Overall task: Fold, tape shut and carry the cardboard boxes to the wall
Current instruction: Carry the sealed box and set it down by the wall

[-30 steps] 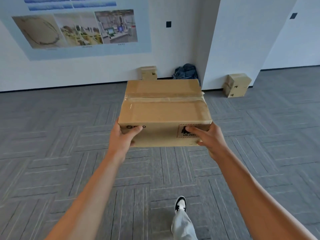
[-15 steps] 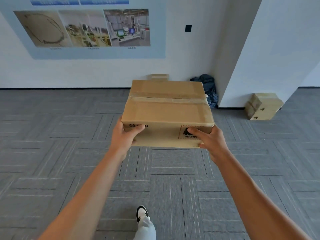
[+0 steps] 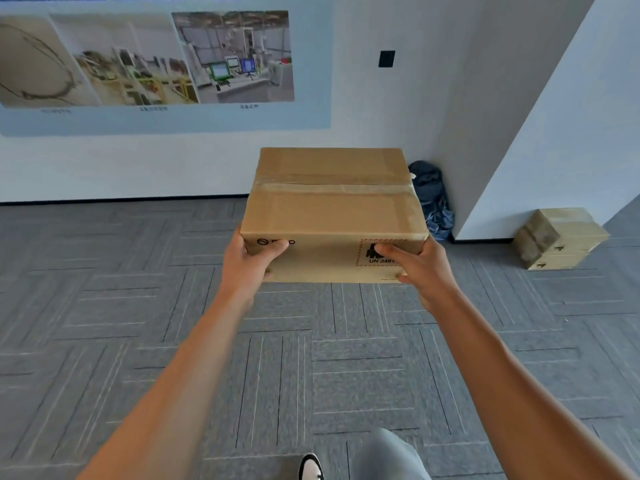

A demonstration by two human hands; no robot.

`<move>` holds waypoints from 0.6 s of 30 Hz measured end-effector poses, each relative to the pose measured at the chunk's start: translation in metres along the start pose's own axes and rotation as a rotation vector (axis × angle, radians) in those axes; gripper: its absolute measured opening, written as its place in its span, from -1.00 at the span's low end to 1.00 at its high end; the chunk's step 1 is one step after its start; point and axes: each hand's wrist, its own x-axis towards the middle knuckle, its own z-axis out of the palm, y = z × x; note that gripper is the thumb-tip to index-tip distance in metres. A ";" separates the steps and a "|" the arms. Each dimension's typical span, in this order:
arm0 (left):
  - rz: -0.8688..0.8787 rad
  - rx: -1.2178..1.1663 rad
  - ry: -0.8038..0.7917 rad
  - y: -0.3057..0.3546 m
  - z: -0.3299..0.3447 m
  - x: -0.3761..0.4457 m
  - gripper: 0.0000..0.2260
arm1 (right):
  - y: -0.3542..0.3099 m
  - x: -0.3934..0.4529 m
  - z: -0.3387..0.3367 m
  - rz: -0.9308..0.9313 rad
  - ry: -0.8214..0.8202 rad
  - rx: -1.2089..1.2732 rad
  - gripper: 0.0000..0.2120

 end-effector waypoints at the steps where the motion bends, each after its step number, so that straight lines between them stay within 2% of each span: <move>1: 0.002 0.002 -0.008 0.003 0.004 0.026 -0.50 | -0.005 0.024 0.007 -0.002 0.000 0.005 -0.48; 7: -0.007 0.018 -0.022 0.006 0.044 0.199 -0.43 | -0.010 0.193 0.043 -0.007 0.008 0.034 -0.48; 18: -0.063 0.032 0.007 0.023 0.148 0.497 -0.53 | -0.033 0.515 0.077 0.015 -0.023 0.020 -0.46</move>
